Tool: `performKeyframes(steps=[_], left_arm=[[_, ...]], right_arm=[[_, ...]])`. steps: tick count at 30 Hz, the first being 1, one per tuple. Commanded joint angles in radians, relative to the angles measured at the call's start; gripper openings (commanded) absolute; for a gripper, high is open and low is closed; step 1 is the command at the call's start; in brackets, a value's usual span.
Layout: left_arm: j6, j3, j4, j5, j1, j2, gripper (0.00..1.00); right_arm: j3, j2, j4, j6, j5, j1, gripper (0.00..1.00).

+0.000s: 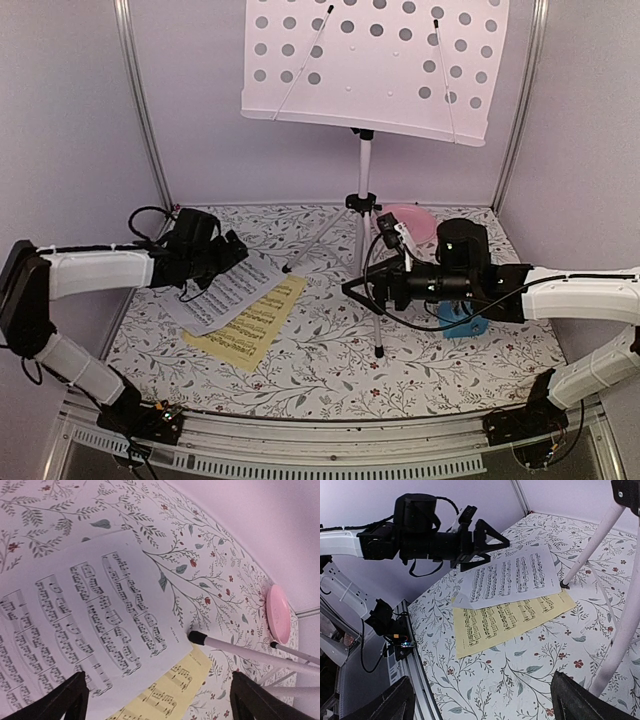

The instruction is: Set up the instrument practice props

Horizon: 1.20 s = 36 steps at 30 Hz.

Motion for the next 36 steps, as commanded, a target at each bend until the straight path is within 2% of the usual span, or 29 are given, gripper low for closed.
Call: performKeyframes(steps=[1, 6, 12, 17, 22, 26, 30, 36], left_arm=[[-0.073, -0.215, -0.107, 0.028, 0.022, -0.261, 0.99], [-0.254, -0.345, -0.253, -0.006, 0.018, -0.518, 0.99], [-0.33, -0.388, -0.362, 0.004, 0.017, -0.638, 0.98], [-0.419, -0.446, -0.362, 0.089, 0.015, -0.639, 0.85], [-0.498, -0.507, -0.326, 0.101, -0.013, -0.639, 0.78], [-0.532, -0.527, -0.316, 0.076, -0.038, -0.629, 0.74], [-0.544, -0.549, -0.237, 0.07, -0.039, -0.596, 0.68], [-0.536, -0.525, -0.163, 0.026, -0.03, -0.489, 0.61]], right_arm=[[0.028, 0.03, 0.04, 0.004, -0.005, 0.012, 0.96], [0.039, 0.063, 0.063, 0.006, -0.018, 0.017, 0.96], [0.037, 0.083, 0.085, 0.021, -0.027, 0.018, 0.96], [0.036, 0.086, 0.089, 0.03, -0.026, 0.019, 0.96], [0.038, 0.086, 0.092, 0.03, -0.023, 0.02, 0.96], [0.036, 0.086, 0.1, 0.038, -0.025, 0.02, 0.96], [0.041, 0.098, 0.106, 0.043, -0.03, 0.019, 0.96], [0.046, 0.089, 0.106, 0.044, -0.036, 0.018, 0.96]])
